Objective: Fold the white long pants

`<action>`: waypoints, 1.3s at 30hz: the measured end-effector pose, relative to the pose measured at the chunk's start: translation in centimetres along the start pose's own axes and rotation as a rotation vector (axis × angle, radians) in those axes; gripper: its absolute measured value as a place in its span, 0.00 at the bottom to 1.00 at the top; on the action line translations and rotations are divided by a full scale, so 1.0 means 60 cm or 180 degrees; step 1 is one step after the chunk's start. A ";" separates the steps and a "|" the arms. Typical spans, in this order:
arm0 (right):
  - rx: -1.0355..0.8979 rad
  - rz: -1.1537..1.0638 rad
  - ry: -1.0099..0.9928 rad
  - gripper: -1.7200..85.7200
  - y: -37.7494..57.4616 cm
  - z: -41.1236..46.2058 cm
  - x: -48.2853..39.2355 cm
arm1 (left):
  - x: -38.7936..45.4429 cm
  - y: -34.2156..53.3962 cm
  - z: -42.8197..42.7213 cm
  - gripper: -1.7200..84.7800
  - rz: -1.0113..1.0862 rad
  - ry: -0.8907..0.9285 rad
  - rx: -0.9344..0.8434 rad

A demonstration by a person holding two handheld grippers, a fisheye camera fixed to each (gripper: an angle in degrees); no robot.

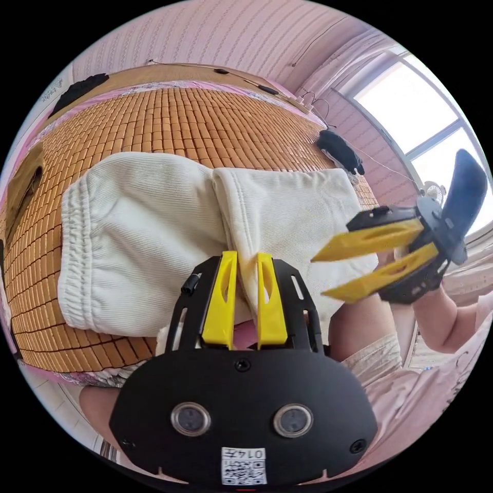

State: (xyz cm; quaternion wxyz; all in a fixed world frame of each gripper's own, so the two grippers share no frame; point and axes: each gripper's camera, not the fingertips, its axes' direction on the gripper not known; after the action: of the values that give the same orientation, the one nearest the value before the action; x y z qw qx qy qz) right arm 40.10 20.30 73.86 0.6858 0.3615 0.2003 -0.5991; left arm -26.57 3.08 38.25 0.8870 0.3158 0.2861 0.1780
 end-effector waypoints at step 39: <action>-0.0585 0.0104 0.0255 0.08 -0.367 0.198 0.290 | -0.146 0.180 -0.149 0.09 -0.0917 -0.1135 0.0003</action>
State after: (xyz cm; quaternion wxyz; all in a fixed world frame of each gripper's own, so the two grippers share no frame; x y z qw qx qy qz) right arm 20.47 -0.70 63.74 0.7172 0.3239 0.2757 -0.5520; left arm -40.35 10.76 43.17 0.9396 0.2986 0.1671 -0.0092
